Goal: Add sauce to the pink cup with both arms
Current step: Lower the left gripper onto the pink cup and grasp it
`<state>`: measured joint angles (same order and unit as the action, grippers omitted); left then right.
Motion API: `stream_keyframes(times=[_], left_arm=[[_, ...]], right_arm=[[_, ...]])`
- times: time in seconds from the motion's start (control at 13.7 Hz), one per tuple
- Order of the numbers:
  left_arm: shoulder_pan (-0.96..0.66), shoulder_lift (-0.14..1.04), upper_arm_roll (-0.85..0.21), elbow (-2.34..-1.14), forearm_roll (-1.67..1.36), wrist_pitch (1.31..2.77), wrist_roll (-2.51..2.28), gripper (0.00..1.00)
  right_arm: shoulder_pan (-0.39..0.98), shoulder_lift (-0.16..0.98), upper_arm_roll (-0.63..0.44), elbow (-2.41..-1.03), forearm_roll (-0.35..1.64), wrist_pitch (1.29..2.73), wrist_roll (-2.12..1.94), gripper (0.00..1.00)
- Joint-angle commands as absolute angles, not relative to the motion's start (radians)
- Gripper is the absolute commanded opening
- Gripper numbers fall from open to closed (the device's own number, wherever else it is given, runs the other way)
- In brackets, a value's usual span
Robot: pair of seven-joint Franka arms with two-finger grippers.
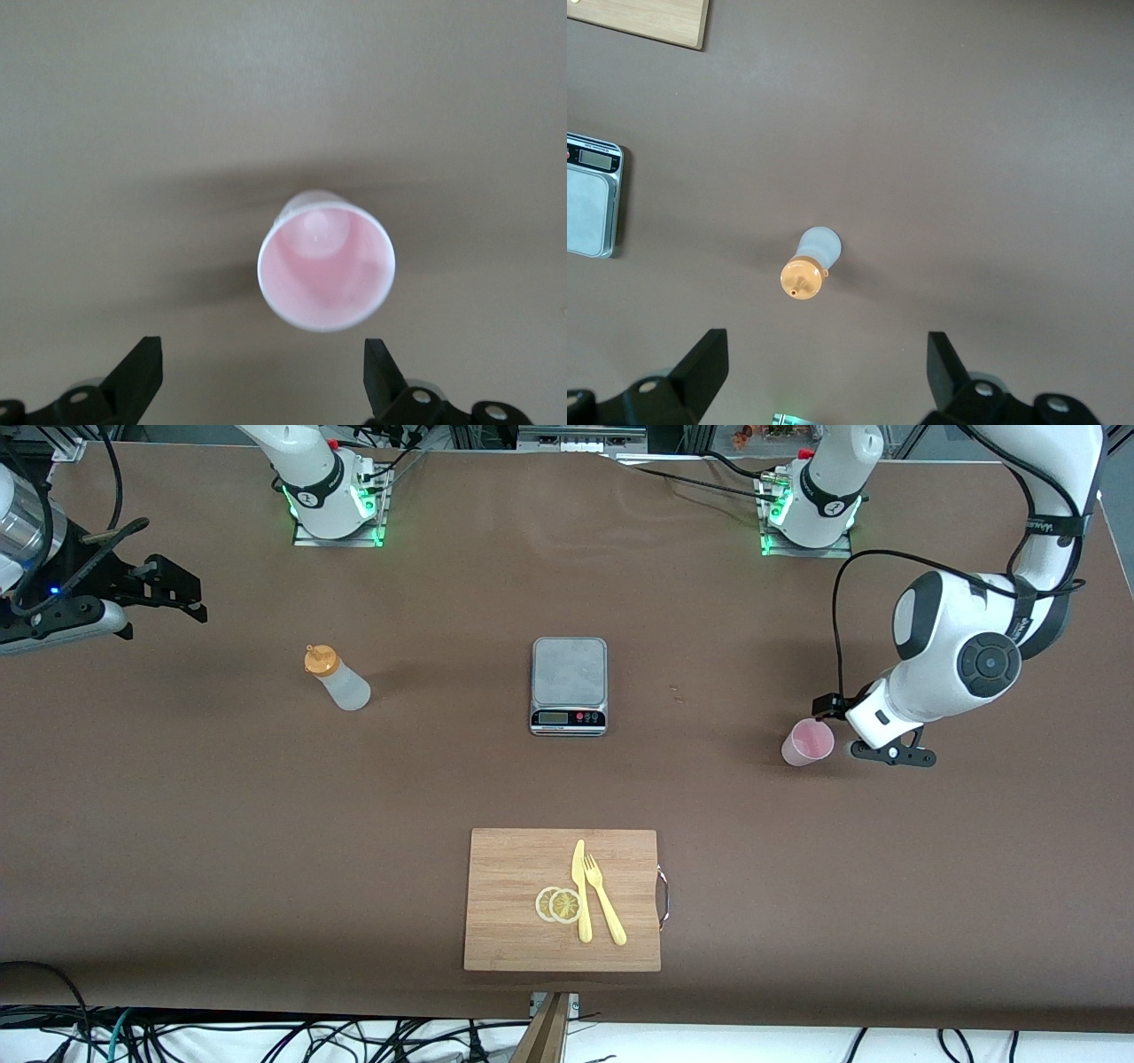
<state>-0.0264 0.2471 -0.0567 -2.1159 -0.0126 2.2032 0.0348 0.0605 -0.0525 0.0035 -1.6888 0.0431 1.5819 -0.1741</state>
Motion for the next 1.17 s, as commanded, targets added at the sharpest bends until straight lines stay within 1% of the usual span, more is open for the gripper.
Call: stream_keyframes(times=[0.0, 0.22, 0.29, 0.36, 0.44, 0.51, 0.58, 0.66, 0.73, 0.8, 1.09], left_arm=[[-0.028, 0.305, -0.060, -2.114, -0.012, 2.287, 0.023, 1.00], [-0.023, 0.344, -0.057, -2.111, -0.012, 2.332, 0.026, 1.00], [-0.023, 0.356, -0.057, -2.111, -0.012, 2.339, 0.025, 0.99], [-0.023, 0.367, -0.058, -2.112, -0.012, 2.356, 0.026, 0.96], [-0.021, 0.371, -0.058, -2.117, -0.012, 2.356, 0.025, 0.80], [-0.021, 0.368, -0.058, -2.118, -0.012, 2.353, 0.025, 0.61], [-0.021, 0.365, -0.060, -2.120, -0.012, 2.349, 0.025, 0.47], [-0.021, 0.365, -0.058, -2.118, -0.012, 2.347, 0.025, 0.35], [-0.018, 0.365, -0.060, -2.120, -0.012, 2.344, 0.026, 0.10], [-0.018, 0.365, -0.060, -2.120, -0.012, 2.338, 0.026, 0.00], [-0.017, 0.354, -0.060, -2.109, -0.014, 2.306, 0.025, 0.00]], right_arm=[[0.058, -0.075, 0.005, -1.707, 0.060, 1.591, -0.166, 0.99], [0.060, -0.075, 0.012, -1.701, 0.061, 1.591, -0.166, 0.99], [0.058, -0.075, 0.012, -1.701, 0.061, 1.591, -0.166, 0.99], [0.058, -0.075, 0.011, -1.701, 0.061, 1.591, -0.167, 0.99], [0.058, -0.075, 0.011, -1.701, 0.061, 1.591, -0.166, 0.99], [0.058, -0.075, 0.011, -1.701, 0.061, 1.591, -0.167, 0.99], [0.058, -0.075, 0.008, -1.701, 0.061, 1.589, -0.167, 0.99], [0.058, -0.074, 0.006, -1.701, 0.061, 1.589, -0.167, 0.99], [0.058, -0.074, 0.006, -1.701, 0.061, 1.589, -0.167, 0.99], [0.058, -0.074, 0.006, -1.701, 0.061, 1.589, -0.167, 0.99], [0.058, -0.074, 0.006, -1.701, 0.060, 1.589, -0.167, 0.99]])
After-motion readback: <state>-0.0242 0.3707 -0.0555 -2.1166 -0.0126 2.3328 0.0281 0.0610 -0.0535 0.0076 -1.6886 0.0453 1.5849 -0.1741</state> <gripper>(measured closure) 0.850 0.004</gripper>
